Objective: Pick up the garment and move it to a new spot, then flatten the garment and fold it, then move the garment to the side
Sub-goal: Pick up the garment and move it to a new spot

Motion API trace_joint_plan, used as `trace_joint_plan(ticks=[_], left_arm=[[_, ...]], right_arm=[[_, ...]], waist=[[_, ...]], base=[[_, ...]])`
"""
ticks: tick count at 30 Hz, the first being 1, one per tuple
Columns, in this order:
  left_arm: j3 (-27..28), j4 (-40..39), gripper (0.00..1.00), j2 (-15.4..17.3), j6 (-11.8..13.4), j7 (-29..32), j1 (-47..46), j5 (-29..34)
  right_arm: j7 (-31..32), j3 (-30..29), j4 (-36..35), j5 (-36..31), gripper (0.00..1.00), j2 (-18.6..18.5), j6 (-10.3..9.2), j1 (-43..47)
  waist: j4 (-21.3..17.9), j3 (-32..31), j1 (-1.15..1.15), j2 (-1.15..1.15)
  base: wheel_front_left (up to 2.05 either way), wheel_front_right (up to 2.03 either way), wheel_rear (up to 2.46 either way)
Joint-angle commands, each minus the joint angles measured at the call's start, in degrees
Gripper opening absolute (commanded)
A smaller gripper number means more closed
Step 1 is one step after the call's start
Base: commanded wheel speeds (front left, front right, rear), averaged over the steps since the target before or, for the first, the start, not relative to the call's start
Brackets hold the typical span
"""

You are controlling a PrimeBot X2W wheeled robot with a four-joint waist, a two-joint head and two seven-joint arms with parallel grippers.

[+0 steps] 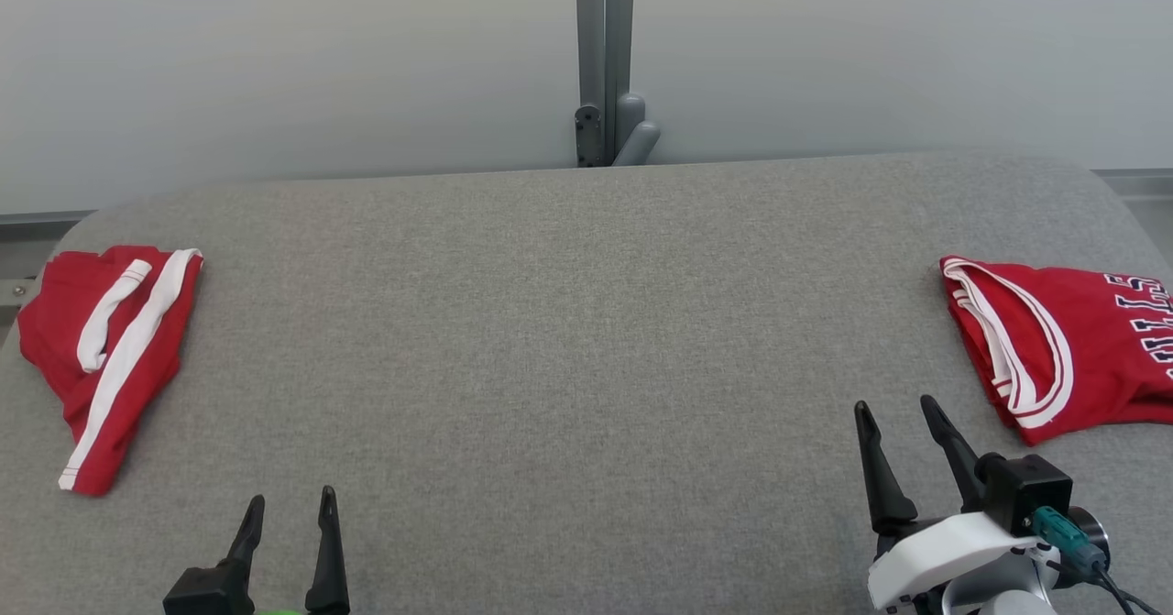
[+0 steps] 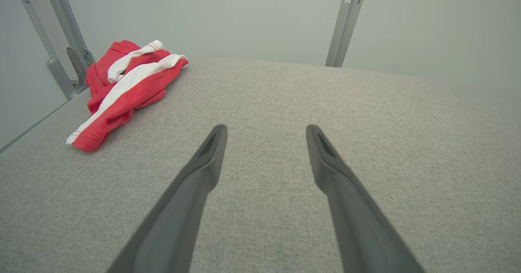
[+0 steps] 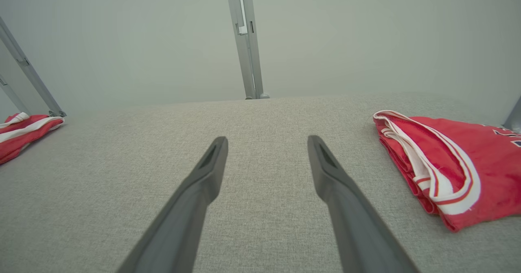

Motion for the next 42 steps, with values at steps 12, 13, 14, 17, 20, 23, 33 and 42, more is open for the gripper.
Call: trace_joint_plan(ticks=[12,13,14,17,20,23,33,42], left_arm=[[0.0,0.4,1.0,0.1,-0.1,0.0,-0.6,-0.7],[-0.1,0.5,1.0,0.1,0.1,0.0,-0.9,-0.5],[0.1,0.6,1.0,0.1,0.4,0.0,-1.2,-0.4],[0.7,0.8,1.0,0.1,0.9,0.0,-1.7,-0.3],[1.8,0.8,1.0,0.2,1.1,0.0,-2.0,-0.7],[2.9,0.8,1.0,0.1,1.2,0.0,-1.8,-0.8],[8.8,-0.7,1.0,0.1,3.3,0.0,0.0,-2.6],[9.3,-3.3,1.0,0.1,5.5,0.0,2.3,-6.1]], right_arm=[[-0.1,1.0,-0.4,-0.2,1.0,-0.1,-0.07,1.2],[-0.1,0.9,-0.4,-0.4,1.0,-0.1,-0.07,1.1],[-0.1,1.2,-0.5,-0.5,1.0,-0.1,-0.07,1.0],[-0.1,1.8,-0.7,-0.4,1.0,-0.1,-0.07,0.6],[-0.1,2.1,-1.0,0.2,1.0,-0.1,-0.07,0.3],[-0.1,2.9,-0.8,0.5,1.0,-0.1,-0.07,0.0],[-0.1,7.8,0.9,-0.7,1.0,-0.3,-0.07,-3.9],[-0.1,12.7,3.3,0.8,1.0,-2.4,-0.07,-7.9]], waist=[[3.6,1.1,0.0,0.0],[4.7,1.3,0.0,0.0],[5.9,1.6,0.0,0.0],[10.3,2.4,0.0,0.0],[15.4,3.4,0.0,0.0],[18.5,3.8,0.0,0.0],[29.3,7.7,0.0,0.0],[30.3,9.6,0.0,0.0]], base=[[0.0,0.0,0.0],[0.0,0.0,0.0],[0.0,0.0,0.0],[0.0,0.0,0.0],[0.0,0.0,0.0],[0.0,0.0,0.0],[0.0,0.0,0.0],[0.0,0.0,0.0]])
